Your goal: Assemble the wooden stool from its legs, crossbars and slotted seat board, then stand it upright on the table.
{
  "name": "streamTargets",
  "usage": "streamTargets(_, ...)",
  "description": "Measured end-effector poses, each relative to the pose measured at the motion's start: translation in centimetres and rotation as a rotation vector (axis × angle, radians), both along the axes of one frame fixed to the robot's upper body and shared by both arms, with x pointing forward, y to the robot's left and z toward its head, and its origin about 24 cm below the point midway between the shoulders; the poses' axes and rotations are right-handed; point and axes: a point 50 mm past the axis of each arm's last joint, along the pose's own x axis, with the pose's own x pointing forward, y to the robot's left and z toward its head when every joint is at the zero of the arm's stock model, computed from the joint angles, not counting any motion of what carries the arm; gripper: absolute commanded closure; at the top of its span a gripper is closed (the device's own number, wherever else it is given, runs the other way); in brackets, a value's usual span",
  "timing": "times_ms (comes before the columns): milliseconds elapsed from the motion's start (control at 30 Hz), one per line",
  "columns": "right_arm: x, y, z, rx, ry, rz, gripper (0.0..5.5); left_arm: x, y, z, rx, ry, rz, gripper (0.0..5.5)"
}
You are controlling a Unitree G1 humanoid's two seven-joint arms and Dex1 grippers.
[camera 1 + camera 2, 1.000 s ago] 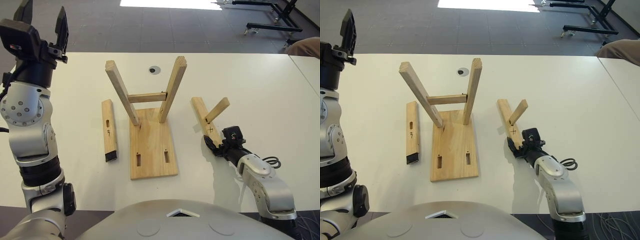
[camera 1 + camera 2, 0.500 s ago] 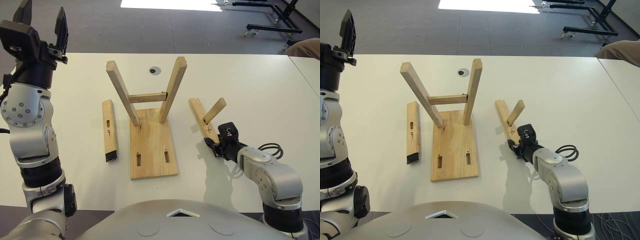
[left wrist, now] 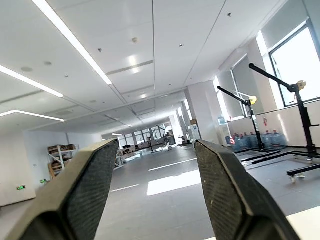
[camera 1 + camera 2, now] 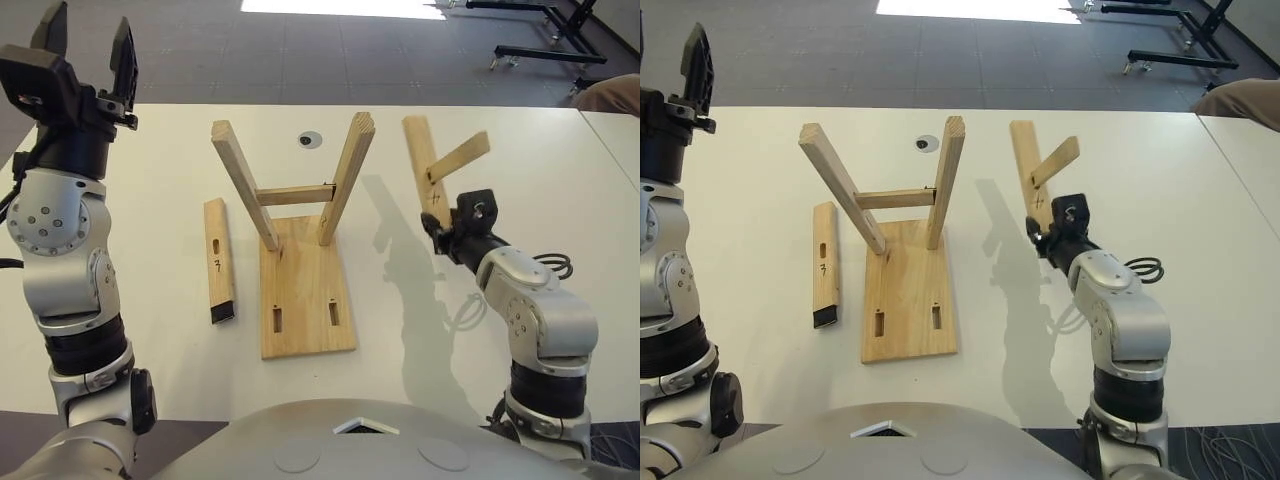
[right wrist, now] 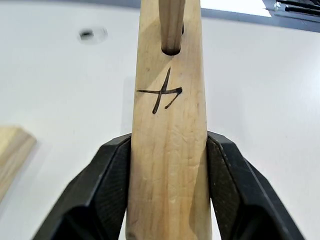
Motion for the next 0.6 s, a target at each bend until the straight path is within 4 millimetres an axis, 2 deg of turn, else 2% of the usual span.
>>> streamTargets(100, 2.1, 0.0, 3.4, 0.102, -0.274, 0.112, 3.44, 0.3, -0.7, -0.6, -0.132, 0.071, -0.16, 2.72)
streamTargets(200, 3.1, -0.2, 5.4, 0.186, -0.394, 0.243, 3.44, 0.0, -0.8, -0.5, -0.246, 0.102, -0.312, 2.72)
streamTargets(267, 3.3, -0.1, 7.4, 0.244, -0.479, 0.338, 3.44, -0.3, -0.7, -0.3, -0.262, 0.132, -0.394, 2.72)
streamTargets(367, 3.0, 1.1, 9.7, 0.366, -0.524, 0.571, 3.44, -1.7, -2.2, 0.7, -0.225, 0.122, -0.655, 2.72)
streamTargets(467, 2.4, 2.9, 12.0, 0.453, -0.556, 0.793, 3.44, -3.5, -3.8, 0.0, -0.238, 0.166, -0.979, 2.72)
streamTargets(600, 1.6, 5.0, 12.9, 0.468, -0.543, 0.978, 3.44, -3.2, -4.0, 0.0, -0.229, 0.226, -1.118, 2.72)
